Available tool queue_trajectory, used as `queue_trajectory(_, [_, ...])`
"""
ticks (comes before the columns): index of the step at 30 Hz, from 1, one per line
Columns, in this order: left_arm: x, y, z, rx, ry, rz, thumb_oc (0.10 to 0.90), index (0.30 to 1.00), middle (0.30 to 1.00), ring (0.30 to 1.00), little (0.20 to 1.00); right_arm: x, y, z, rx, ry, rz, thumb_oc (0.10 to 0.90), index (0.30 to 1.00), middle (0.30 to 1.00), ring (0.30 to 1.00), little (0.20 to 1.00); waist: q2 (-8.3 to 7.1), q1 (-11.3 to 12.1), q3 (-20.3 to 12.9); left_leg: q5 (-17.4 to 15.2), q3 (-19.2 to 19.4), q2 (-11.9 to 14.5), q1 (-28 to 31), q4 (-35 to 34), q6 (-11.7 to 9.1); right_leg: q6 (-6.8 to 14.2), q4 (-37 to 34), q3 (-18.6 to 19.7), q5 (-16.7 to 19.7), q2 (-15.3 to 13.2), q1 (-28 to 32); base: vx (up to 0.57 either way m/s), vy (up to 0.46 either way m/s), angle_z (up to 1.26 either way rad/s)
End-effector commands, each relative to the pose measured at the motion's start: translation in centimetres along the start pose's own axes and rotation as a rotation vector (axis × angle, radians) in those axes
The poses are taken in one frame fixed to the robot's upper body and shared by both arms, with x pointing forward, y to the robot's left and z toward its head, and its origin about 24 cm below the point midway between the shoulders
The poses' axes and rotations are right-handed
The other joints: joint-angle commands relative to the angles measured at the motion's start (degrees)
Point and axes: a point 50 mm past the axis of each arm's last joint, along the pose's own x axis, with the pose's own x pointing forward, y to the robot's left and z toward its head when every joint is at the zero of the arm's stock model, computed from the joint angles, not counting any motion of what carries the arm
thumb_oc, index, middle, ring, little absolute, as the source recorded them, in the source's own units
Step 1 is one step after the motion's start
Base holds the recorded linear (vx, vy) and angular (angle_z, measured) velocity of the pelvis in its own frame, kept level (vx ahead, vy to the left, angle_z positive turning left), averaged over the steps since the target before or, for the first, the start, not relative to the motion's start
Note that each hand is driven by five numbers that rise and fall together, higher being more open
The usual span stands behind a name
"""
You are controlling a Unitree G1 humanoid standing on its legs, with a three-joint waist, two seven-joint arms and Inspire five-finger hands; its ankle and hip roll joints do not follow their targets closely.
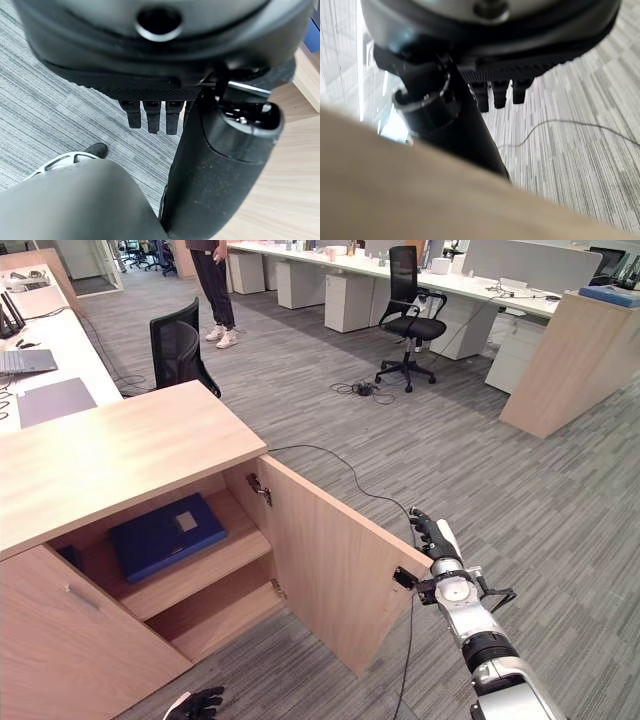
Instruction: Put the empty folder in the office cabinet
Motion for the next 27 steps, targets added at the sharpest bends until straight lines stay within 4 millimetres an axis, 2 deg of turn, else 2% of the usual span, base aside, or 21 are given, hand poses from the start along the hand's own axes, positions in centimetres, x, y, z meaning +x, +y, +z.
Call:
queue_trajectory(1, [0.6,1.5,2.0,0.058,-0.06,0.051,0.8,0.9,0.9,0.9,0.9,1.6,-0.9,7.7,0.028,-0.284,-0.044,0.8,0.9,0.9,0.9,0.9,-0.9,1.5,0.9,-1.5,0.7,2.2,2.2,0.6,-2.4,5.9,3.0,1.6,-9.2,-2.4,4.4,-0.02,0.032,0.02])
queue_trajectory(4, [0.6,1.6,2.0,0.047,-0.059,0.062,0.8,0.9,0.9,0.9,0.9,1.2,0.2,7.8,0.048,-0.303,-0.005,0.8,0.9,0.9,0.9,0.9,-1.06,1.7,1.1,-1.3,0.2,2.2,2.0,0.5,-2.4,5.8,3.0,1.3,-9.1,-2.5,4.4,-0.01,0.007,0.02])
queue_trajectory(6, [0.6,1.8,2.1,0.027,-0.06,0.083,0.8,0.9,0.9,0.9,0.9,-0.1,1.5,7.8,0.041,-0.359,0.066,0.8,0.9,0.9,0.9,0.9,-1.2,1.9,1.5,-0.7,-0.5,2.3,1.2,0.3,-2.5,5.8,3.0,0.5,-8.9,-2.5,4.3,-0.05,0.002,0.08])
queue_trajectory(8, [0.6,1.9,2.3,0.023,-0.066,0.089,0.8,0.9,0.9,0.9,0.9,-0.6,1.6,7.5,0.035,-0.37,0.084,0.8,0.9,0.9,0.9,0.9,-1.2,1.8,1.6,-0.5,-0.7,2.3,0.9,0.1,-2.7,5.8,2.8,0.2,-8.8,-2.5,4.3,-0.03,-0.004,0.2])
queue_trajectory(11, [0.6,2.4,2.5,0.008,-0.079,0.113,0.8,0.9,0.9,0.9,0.9,-2.4,1.8,5.6,0.02,-0.367,0.151,0.8,0.9,0.9,0.9,0.9,-0.81,1.4,1.8,0.0,-1.3,2.5,0.2,-0.1,-3.1,5.8,2.4,-0.9,-8.8,-2.4,4.4,-0.02,-0.019,0.25])
queue_trajectory(16, [0.3,2.8,2.0,-0.002,-0.073,0.122,0.8,0.9,0.9,0.9,0.9,-4.3,2.1,4.7,-0.036,-0.384,0.253,0.8,0.9,0.9,0.9,0.9,-0.48,0.9,2.2,0.3,-1.8,3.1,0.4,0.1,-3.5,5.6,2.4,-1.1,-9.2,-2.3,4.7,-0.02,-0.039,0.08])
queue_trajectory(17, [0.2,3.0,1.8,0.009,-0.073,0.119,0.8,0.9,0.9,0.9,0.9,-5.2,2.3,4.9,-0.084,-0.415,0.319,0.8,0.9,0.9,0.9,0.9,-0.19,0.8,2.4,0.7,-1.9,3.6,0.5,0.2,-3.9,5.4,2.4,-1.1,-9.6,-2.0,5.1,-0.05,-0.069,0.03])
queue_trajectory(19, [0.2,3.1,1.9,0.011,-0.073,0.118,0.8,0.9,0.9,0.9,0.9,-5.6,2.5,5.0,-0.103,-0.425,0.351,0.8,0.9,0.9,0.9,0.9,-0.06,0.8,2.4,0.9,-2.0,3.8,0.5,0.2,-4.0,5.3,2.4,-1.2,-9.7,-1.8,5.3,-0.04,-0.057,0.04])
queue_trajectory(23, [0.1,3.3,1.8,-0.02,-0.078,0.132,0.8,0.9,0.9,0.9,0.9,-7.7,4.7,7.2,-0.194,-0.556,0.569,0.8,0.9,0.9,0.9,0.9,0.52,1.4,2.8,2.7,-2.4,5.7,0.0,0.8,-5.3,4.5,1.1,-1.6,-10.7,-0.4,6.6,-0.04,-0.082,0.07])
queue_trajectory(27, [0.2,3.0,1.8,-0.021,-0.079,0.125,0.8,0.9,0.9,0.9,0.9,-8.3,6.1,8.6,-0.199,-0.624,0.655,0.8,0.9,0.9,0.9,0.9,0.95,2.3,3.1,3.7,-2.8,6.7,-0.5,1.3,-5.9,4.2,0.5,-2.0,-11.4,0.2,7.4,-0.02,-0.052,0.12])
